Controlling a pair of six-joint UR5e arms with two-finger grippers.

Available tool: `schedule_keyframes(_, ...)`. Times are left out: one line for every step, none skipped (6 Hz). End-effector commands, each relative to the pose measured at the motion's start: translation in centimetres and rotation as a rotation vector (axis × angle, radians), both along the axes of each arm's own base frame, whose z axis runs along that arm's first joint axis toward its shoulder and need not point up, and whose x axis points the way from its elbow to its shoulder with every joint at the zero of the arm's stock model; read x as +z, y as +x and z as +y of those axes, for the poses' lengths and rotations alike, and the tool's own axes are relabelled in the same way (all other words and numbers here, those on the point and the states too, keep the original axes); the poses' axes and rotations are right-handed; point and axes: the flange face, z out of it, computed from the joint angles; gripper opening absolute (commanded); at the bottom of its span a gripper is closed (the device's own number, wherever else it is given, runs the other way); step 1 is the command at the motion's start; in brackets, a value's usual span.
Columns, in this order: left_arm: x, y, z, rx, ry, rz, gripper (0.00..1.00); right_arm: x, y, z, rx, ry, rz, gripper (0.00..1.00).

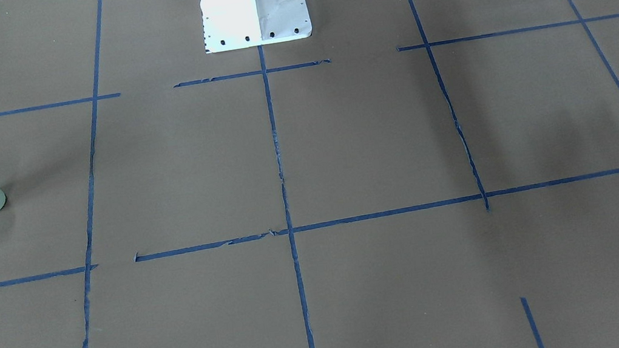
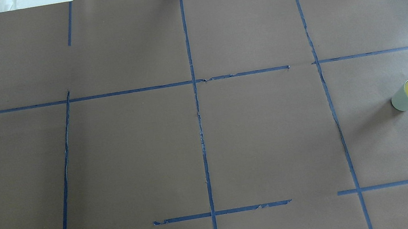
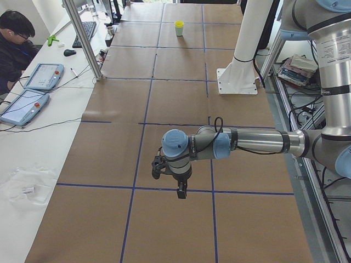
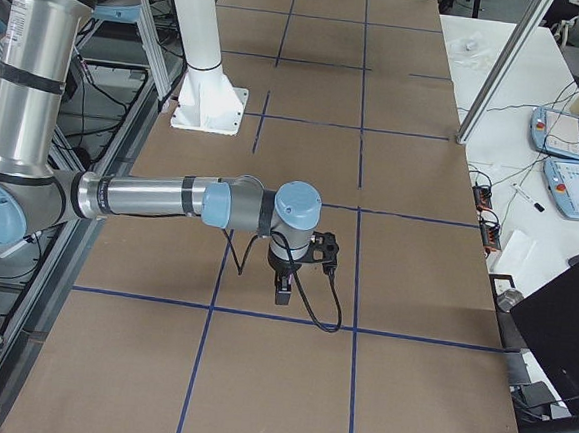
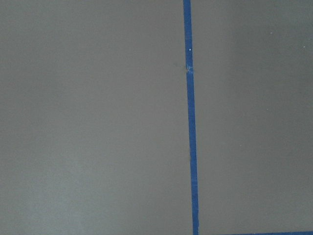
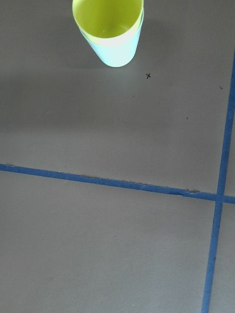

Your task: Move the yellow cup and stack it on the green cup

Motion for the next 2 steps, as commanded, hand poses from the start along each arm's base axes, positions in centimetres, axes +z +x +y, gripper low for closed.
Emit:
schedule_keyframes(-0.41, 0.01, -0.08, 0.001, 0.009, -0.003, 1.0, -0.02, 0.02, 0.0, 0.001, 0.0, 0.0, 1.0)
schedule_keyframes(-0.41, 0.01, -0.08, 0.001, 0.009, -0.003, 1.0, 0.05, -0.04, 0.0, -0.001, -0.001, 0.0, 1.0)
